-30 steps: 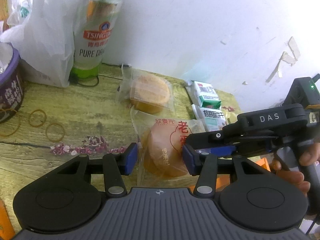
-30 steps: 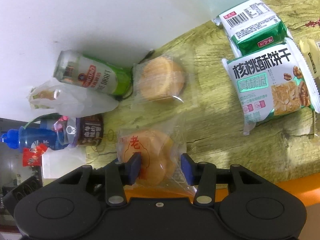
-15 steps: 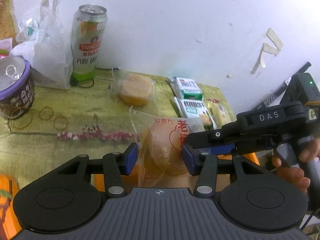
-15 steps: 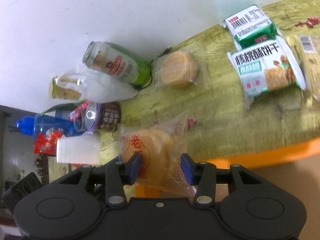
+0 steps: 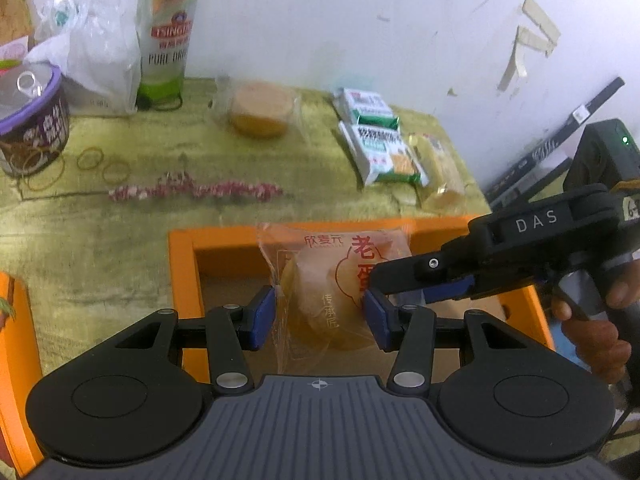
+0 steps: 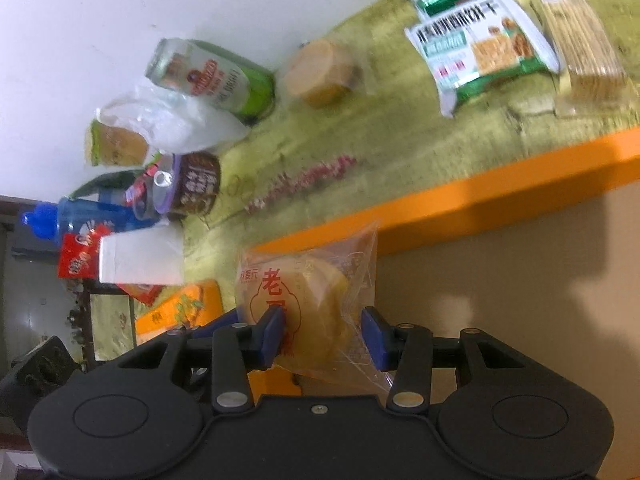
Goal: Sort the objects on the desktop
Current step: 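Carry the egg cake package with both grippers over the orange tray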
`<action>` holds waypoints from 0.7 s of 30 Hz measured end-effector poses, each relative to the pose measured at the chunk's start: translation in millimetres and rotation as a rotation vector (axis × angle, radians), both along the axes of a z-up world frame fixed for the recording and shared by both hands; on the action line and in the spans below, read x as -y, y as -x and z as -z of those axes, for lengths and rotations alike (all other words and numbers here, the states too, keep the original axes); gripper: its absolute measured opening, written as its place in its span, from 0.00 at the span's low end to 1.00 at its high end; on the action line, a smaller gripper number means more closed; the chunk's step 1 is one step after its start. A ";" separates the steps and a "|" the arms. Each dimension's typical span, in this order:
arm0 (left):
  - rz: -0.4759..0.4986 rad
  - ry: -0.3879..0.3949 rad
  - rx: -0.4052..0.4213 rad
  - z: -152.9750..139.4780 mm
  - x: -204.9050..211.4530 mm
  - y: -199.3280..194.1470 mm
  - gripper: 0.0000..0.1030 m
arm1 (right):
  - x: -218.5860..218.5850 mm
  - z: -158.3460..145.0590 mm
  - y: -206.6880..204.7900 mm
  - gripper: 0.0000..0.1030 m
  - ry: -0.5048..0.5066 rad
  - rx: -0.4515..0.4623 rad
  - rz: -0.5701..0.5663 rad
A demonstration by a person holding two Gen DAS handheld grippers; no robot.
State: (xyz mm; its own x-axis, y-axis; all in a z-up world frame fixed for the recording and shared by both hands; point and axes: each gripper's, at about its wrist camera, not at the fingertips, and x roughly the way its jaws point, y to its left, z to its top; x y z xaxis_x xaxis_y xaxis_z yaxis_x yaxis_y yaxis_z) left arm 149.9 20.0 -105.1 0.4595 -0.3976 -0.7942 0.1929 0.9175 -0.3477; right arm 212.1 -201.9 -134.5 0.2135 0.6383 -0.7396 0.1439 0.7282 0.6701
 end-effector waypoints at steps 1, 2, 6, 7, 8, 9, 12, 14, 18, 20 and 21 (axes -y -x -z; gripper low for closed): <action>0.000 -0.006 -0.006 2.7 0.0 0.6 0.47 | -0.9 2.9 1.0 0.42 0.002 -0.005 -0.003; 0.000 -0.013 -0.012 5.4 0.0 1.2 0.47 | -2.3 6.2 1.0 0.42 0.004 -0.011 -0.007; -0.001 -0.033 -0.043 17.2 -2.4 2.1 0.47 | -10.1 17.5 1.4 0.42 0.023 -0.027 -0.032; 0.002 -0.044 -0.047 20.0 -2.7 2.6 0.47 | -12.2 20.5 1.2 0.42 0.027 -0.031 -0.037; 0.005 -0.056 -0.049 22.0 -2.6 2.8 0.47 | -14.3 23.5 1.0 0.42 0.031 -0.034 -0.043; 0.009 -0.067 -0.052 23.9 -2.3 3.1 0.47 | -16.5 26.9 0.7 0.42 0.034 -0.038 -0.048; 0.011 -0.086 -0.061 29.4 -3.7 2.6 0.48 | -22.4 34.7 -0.1 0.42 0.045 -0.046 -0.060; 0.010 -0.099 -0.057 31.7 -4.6 2.0 0.48 | -26.0 36.5 0.0 0.42 0.057 -0.038 -0.067; 0.013 -0.111 -0.043 31.8 -4.7 0.7 0.52 | -30.2 36.2 -0.8 0.44 0.090 -0.009 -0.075; 0.017 -0.111 -0.041 31.0 -4.5 0.7 0.54 | -29.9 35.5 -1.1 0.46 0.102 -0.003 -0.075; 0.021 -0.109 -0.042 30.2 -4.5 1.2 0.56 | -29.4 33.7 -0.8 0.51 0.116 0.004 -0.077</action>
State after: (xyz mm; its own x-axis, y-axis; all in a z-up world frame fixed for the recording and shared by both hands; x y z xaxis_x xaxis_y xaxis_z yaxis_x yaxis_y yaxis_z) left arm 148.7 24.5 -135.3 0.4179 -0.3171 -0.8514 0.1997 0.9462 -0.2545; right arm 212.9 -172.5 -168.2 0.1704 0.5633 -0.8085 0.0816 0.8096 0.5813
